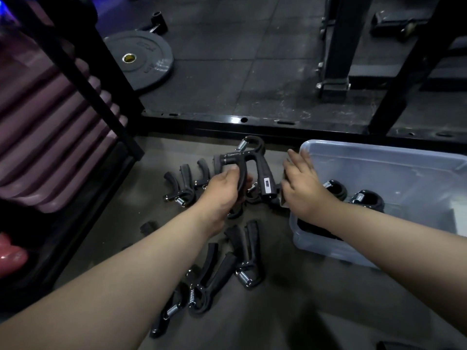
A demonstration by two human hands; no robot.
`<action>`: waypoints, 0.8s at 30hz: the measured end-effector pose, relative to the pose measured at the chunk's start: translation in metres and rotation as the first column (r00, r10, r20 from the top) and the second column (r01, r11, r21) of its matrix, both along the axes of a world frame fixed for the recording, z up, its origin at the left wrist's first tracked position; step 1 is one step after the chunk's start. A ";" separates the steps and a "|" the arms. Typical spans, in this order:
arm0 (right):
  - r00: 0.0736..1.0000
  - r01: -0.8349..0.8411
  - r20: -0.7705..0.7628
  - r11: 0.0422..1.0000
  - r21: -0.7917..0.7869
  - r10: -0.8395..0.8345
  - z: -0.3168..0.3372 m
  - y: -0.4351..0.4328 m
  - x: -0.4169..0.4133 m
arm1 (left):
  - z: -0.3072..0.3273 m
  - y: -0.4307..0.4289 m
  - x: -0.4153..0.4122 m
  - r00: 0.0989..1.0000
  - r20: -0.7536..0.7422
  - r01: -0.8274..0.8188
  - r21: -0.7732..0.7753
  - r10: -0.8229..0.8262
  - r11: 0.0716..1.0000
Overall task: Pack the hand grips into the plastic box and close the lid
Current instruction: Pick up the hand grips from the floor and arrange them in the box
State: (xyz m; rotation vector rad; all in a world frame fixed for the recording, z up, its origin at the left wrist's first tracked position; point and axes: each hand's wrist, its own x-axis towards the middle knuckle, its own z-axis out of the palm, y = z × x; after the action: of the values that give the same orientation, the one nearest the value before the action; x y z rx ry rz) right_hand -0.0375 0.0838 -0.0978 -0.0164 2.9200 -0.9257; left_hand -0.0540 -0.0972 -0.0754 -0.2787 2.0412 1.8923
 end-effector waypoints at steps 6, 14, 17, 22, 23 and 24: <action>0.998 0.058 0.044 0.879 -0.473 -0.042 0.020 0.014 0.000 | 0.020 0.029 0.005 0.978 -0.161 0.120 -0.093 -0.134 0.988; 0.980 0.174 0.037 0.742 -0.648 -0.197 0.042 0.046 0.023 | 0.025 0.069 0.002 0.875 -0.322 0.234 -0.370 -0.361 0.899; 0.963 0.248 0.036 0.823 -0.511 -0.268 0.037 0.068 0.028 | 0.027 0.089 0.007 0.814 -0.371 0.247 -0.476 -0.447 0.844; 0.951 0.309 0.096 0.895 -0.322 -0.294 0.037 0.117 0.047 | -0.001 0.110 0.016 0.693 -0.334 0.283 -0.689 -0.639 0.667; 0.953 0.299 0.133 0.917 -0.265 -0.272 0.035 0.127 0.051 | -0.007 0.110 0.019 0.690 -0.274 0.301 -0.733 -0.670 0.610; 0.952 0.288 0.172 0.934 -0.213 -0.255 0.033 0.136 0.055 | -0.012 0.110 0.021 0.693 -0.244 0.304 -0.754 -0.678 0.582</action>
State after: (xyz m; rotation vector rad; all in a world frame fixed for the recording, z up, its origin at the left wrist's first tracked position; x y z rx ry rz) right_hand 0.0172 0.2198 -0.0648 0.4331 2.7069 -1.2534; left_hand -0.0331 0.0127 -0.0878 0.7037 2.6986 0.8447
